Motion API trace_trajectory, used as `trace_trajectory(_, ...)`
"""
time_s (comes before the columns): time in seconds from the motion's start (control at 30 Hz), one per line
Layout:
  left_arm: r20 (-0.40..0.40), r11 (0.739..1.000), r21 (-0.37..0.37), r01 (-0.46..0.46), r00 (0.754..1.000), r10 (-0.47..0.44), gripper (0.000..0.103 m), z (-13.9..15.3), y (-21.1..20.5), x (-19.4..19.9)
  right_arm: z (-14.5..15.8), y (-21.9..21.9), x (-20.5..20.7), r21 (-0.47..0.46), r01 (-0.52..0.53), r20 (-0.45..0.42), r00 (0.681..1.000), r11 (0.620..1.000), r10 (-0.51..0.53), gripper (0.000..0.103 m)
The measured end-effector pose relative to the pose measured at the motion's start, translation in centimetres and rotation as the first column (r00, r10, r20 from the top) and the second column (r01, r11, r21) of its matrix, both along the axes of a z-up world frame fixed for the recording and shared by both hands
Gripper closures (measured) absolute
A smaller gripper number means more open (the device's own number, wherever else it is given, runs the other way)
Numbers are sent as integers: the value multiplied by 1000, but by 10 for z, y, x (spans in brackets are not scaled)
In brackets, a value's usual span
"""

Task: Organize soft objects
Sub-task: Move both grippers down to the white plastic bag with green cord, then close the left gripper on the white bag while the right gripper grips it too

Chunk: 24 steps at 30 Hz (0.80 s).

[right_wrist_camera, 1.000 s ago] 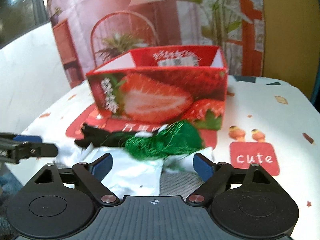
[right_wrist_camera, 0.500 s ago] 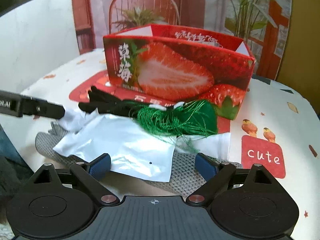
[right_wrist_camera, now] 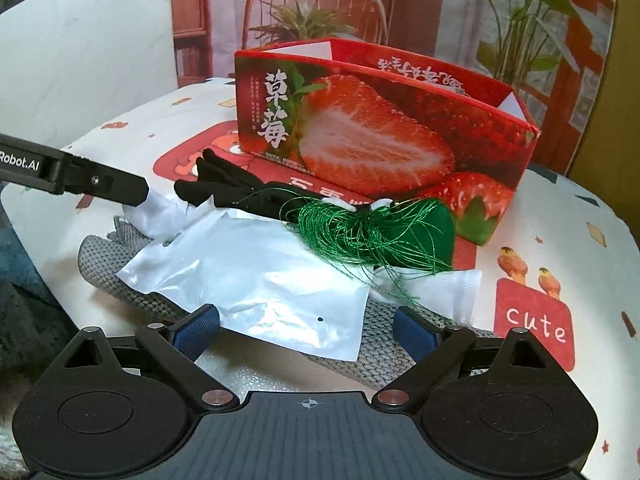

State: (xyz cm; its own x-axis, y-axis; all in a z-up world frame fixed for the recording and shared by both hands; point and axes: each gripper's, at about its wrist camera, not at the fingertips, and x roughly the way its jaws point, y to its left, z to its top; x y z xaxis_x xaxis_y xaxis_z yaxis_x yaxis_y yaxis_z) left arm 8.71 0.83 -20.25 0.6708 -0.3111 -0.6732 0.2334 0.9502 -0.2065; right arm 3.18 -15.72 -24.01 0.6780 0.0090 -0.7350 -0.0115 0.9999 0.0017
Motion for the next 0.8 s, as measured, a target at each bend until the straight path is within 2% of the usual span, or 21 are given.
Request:
trace_trajectory(0.13, -3, 1000, 2, 1, 1000, -1, 29, 0, 0, 0, -2, 3, 0, -17, -11, -13, 1000, 1000, 11, 10)
trace_trajectory(0.27, -8, 1000, 6, -1, 1000, 1, 29, -1, 1, 1, 0, -4, 1, -15, 34, 1, 999, 999, -34, 12)
trace_trajectory(0.4, 7, 1000, 10, 1, 1000, -1, 29, 1, 1, 1, 4, -11, 0, -1, 64, 37, 997, 998, -64, 26)
trace_trajectory(0.53, 42, 1000, 2, -11, 999, 11, 34, 8, 6, 5, 10, -9, 4, -39, 47, 88, 995, 998, -44, 30)
trace_trajectory(0.67, 91, 1000, 2, -24, 996, 23, 43, 19, 15, 9, 19, -11, 12, -25, 33, 133, 991, 999, -30, 38)
trace_trajectory(0.8, 117, 999, -27, 25, 993, -22, 43, 24, 19, 6, 22, -17, 22, 18, 25, 148, 989, 1000, -28, 58)
